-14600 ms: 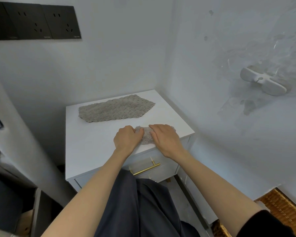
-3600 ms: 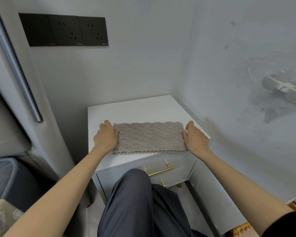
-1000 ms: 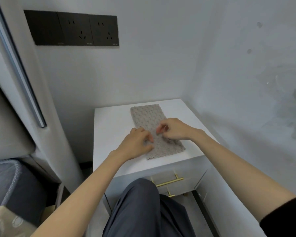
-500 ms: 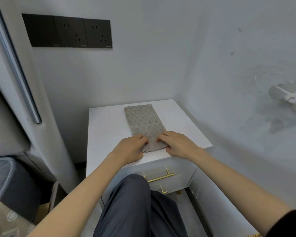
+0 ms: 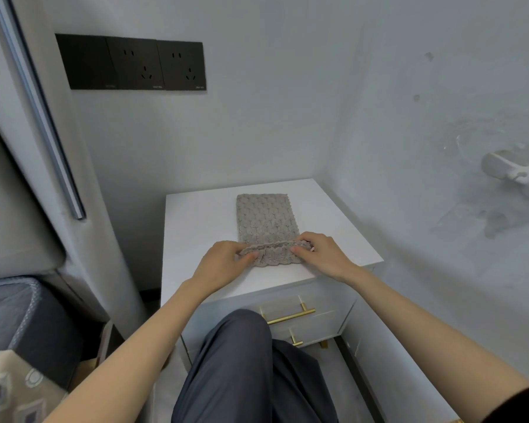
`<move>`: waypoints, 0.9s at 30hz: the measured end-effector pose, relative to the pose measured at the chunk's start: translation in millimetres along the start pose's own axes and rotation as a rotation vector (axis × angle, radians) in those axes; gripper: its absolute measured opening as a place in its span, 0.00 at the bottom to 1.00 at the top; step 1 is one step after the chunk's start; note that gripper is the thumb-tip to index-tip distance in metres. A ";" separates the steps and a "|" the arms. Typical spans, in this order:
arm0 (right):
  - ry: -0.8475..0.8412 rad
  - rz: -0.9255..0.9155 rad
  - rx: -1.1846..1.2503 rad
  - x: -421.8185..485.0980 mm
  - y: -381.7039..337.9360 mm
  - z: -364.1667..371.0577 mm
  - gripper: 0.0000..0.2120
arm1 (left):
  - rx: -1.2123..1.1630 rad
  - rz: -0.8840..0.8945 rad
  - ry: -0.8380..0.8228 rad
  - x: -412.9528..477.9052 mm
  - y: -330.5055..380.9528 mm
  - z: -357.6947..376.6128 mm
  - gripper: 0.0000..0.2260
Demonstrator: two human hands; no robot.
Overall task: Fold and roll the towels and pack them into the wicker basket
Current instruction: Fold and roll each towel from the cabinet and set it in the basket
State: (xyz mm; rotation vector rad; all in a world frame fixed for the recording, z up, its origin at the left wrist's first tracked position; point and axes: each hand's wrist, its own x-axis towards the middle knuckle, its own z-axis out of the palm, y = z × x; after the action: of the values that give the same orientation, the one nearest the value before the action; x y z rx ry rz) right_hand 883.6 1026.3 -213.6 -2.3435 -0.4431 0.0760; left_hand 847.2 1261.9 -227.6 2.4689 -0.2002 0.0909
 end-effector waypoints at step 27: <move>0.112 -0.369 -0.576 -18.1 -14.0 67.1 0.21 | 0.069 -0.324 0.135 10.9 -0.7 9.5 0.26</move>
State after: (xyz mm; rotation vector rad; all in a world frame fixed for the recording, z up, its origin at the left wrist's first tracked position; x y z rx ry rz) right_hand 850.4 1074.1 -254.1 -2.7523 -0.9305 -0.4065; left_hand 858.2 1255.2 -234.2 2.5176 0.2647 0.1259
